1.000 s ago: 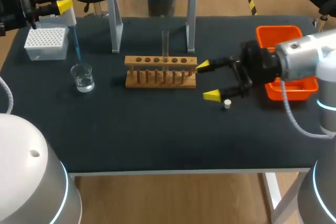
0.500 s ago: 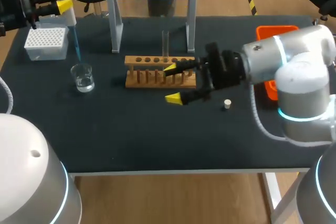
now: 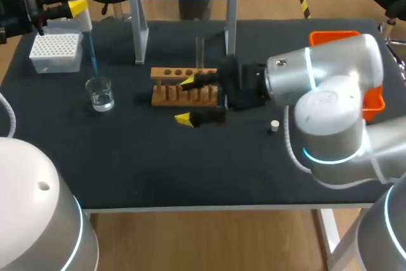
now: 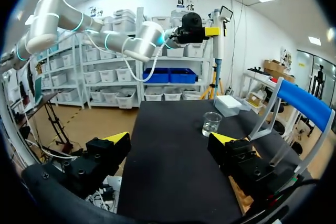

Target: Invert the test tube, pick up the pipette, mount the tip to pipette, aspirate from beaker and dispense into the tube, eject the tip, return the pipette, and cap with the stopper.

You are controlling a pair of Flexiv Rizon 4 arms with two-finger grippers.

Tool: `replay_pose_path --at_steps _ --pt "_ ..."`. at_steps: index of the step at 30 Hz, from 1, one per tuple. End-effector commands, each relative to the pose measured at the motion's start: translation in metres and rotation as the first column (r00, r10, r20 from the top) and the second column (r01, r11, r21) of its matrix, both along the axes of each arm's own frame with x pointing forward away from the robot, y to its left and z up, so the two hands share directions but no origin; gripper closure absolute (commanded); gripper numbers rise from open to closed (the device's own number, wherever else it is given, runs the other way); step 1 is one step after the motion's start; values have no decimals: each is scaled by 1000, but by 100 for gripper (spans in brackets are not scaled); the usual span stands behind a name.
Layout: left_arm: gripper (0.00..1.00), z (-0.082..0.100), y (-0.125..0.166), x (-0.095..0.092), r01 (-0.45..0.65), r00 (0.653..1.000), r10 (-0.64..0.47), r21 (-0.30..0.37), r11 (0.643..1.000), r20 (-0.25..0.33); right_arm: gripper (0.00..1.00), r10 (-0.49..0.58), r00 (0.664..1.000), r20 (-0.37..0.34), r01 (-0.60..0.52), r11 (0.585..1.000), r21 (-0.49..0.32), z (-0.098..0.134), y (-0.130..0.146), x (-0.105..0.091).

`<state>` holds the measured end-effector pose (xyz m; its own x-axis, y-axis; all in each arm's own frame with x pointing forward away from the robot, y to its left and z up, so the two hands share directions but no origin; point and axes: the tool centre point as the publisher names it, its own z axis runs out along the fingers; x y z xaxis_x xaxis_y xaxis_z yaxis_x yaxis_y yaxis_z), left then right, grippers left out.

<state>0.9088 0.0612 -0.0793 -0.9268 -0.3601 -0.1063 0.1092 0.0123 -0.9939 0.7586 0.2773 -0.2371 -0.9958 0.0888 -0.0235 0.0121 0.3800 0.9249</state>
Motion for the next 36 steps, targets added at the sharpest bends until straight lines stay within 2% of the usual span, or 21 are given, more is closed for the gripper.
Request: replay_pose_path --at_steps 1,6,18,25,36 --pt "100 0 -1 -1 -4 1000 4 -1 1000 3 0 -32 999 6 32 999 -14 -9 28 8" --pt "100 0 -1 -1 -4 1000 4 -1 1000 3 0 -97 994 57 99 994 -42 -15 37 20" --pt "100 0 -1 -1 -4 1000 4 -1 1000 3 0 -149 987 63 152 987 -55 -41 61 41" --pt "100 0 -1 -1 -4 1000 4 -1 1000 3 0 -186 980 70 192 977 -89 -57 72 52" --pt "100 0 -1 -1 -4 1000 4 -1 1000 3 0 -207 975 83 216 970 -115 -70 84 56"
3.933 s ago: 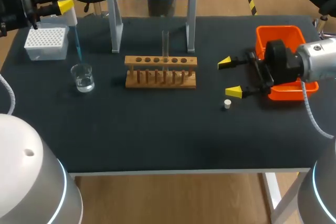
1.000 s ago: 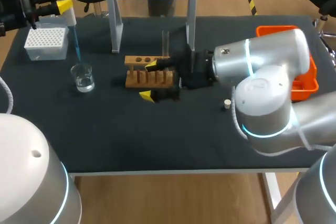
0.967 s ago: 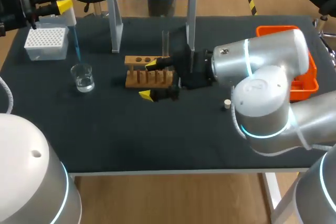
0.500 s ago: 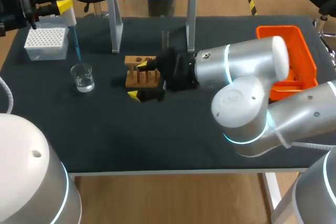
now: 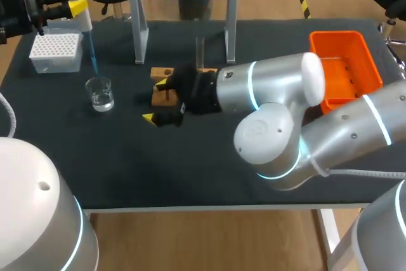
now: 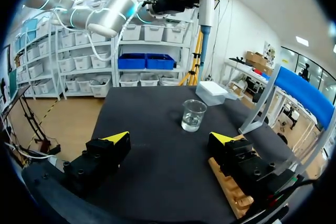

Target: Invert the test tube, pick up the pipette, mount the tip to pipette, aspirate from beaker and dispense into the tube, eject the tip, return the pipette, and cap with the stopper.

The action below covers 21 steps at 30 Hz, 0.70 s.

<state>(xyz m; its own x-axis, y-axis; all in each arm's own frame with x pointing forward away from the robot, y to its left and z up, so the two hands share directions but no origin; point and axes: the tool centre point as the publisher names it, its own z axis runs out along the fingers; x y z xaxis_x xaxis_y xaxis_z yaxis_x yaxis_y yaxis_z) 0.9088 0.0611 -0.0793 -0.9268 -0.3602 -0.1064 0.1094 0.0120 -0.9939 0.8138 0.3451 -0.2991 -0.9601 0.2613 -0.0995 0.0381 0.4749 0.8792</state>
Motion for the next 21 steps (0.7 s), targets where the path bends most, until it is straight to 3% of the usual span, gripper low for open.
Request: replay_pose_path --at_steps 1,21 --pt "100 0 -1 -1 -4 1000 4 0 1000 3 0 -39 999 14 40 999 -21 -9 17 1" --pt "100 0 -1 -1 -4 1000 4 0 1000 3 0 -63 998 4 64 998 -30 -13 17 0"
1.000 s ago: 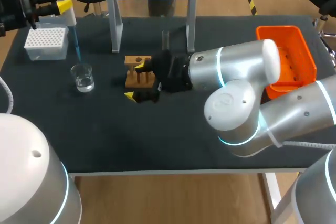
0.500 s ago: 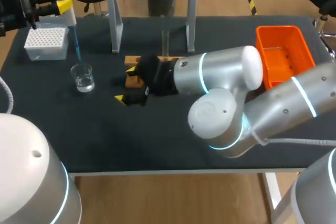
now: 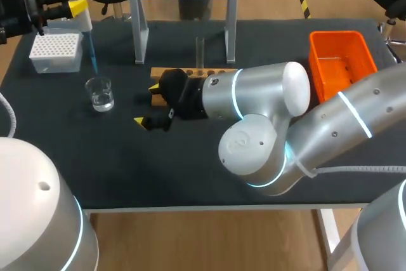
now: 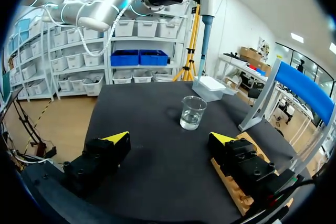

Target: Invert the test tube, pick up the pipette, mount the tip to pipette, aspirate from beaker and dispense into the tube, eject the tip, return the pipette, and cap with the stopper.

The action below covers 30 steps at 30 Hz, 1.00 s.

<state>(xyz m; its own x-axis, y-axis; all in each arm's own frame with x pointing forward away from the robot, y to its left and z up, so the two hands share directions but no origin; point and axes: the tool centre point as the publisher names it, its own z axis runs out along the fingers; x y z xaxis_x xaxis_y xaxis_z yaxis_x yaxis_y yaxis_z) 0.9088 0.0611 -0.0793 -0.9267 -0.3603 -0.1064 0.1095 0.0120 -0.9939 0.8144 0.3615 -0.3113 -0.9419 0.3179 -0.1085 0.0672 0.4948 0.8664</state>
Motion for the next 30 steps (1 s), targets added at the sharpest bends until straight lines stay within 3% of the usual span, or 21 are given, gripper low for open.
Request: replay_pose_path --at_steps 1,23,30 --pt "100 0 -1 -1 -4 1000 4 0 1000 2 0 -1 1000 2 1 1000 -4 -1 1 -1" --pt "100 0 -1 -1 -4 1000 4 0 1000 2 0 -1 1000 2 1 1000 -4 -1 1 -1" --pt "100 -12 -5 3 8 1000 -9 22 1000 24 0 -1 1000 2 1 1000 -4 -1 1 -1"
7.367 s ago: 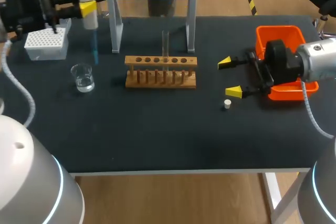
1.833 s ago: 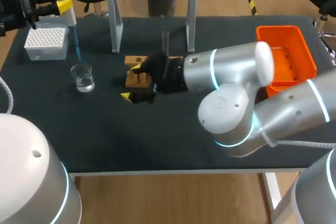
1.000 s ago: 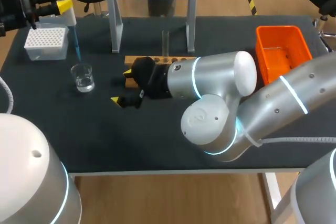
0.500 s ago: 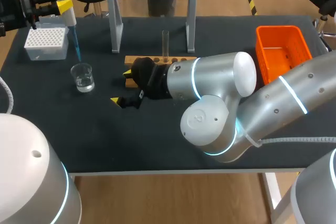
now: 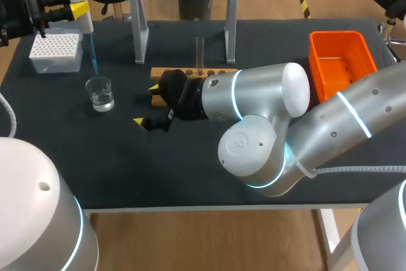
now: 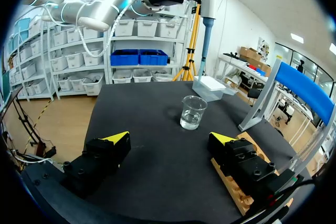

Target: Invert the test tube, pick up the pipette, mount the tip to pipette, aspirate from beaker and dispense into the tube, eject the tip, return the pipette, and cap with the stopper.

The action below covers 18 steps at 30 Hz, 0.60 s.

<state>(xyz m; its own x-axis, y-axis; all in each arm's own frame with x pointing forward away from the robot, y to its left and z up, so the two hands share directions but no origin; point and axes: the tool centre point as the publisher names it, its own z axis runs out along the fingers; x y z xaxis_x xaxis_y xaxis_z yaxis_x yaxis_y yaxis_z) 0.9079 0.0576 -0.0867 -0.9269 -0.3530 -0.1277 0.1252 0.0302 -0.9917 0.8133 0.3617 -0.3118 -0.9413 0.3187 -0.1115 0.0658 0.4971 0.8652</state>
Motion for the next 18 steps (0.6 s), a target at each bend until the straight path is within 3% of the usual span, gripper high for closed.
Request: replay_pose_path --at_steps 1,18 --pt "100 -5 -2 4 9 1000 -9 4 1000 19 0 0 1000 0 0 1000 -2 0 0 0" --pt "100 -33 2 6 30 998 -30 0 1000 54 0 0 1000 0 0 1000 -2 0 0 0"
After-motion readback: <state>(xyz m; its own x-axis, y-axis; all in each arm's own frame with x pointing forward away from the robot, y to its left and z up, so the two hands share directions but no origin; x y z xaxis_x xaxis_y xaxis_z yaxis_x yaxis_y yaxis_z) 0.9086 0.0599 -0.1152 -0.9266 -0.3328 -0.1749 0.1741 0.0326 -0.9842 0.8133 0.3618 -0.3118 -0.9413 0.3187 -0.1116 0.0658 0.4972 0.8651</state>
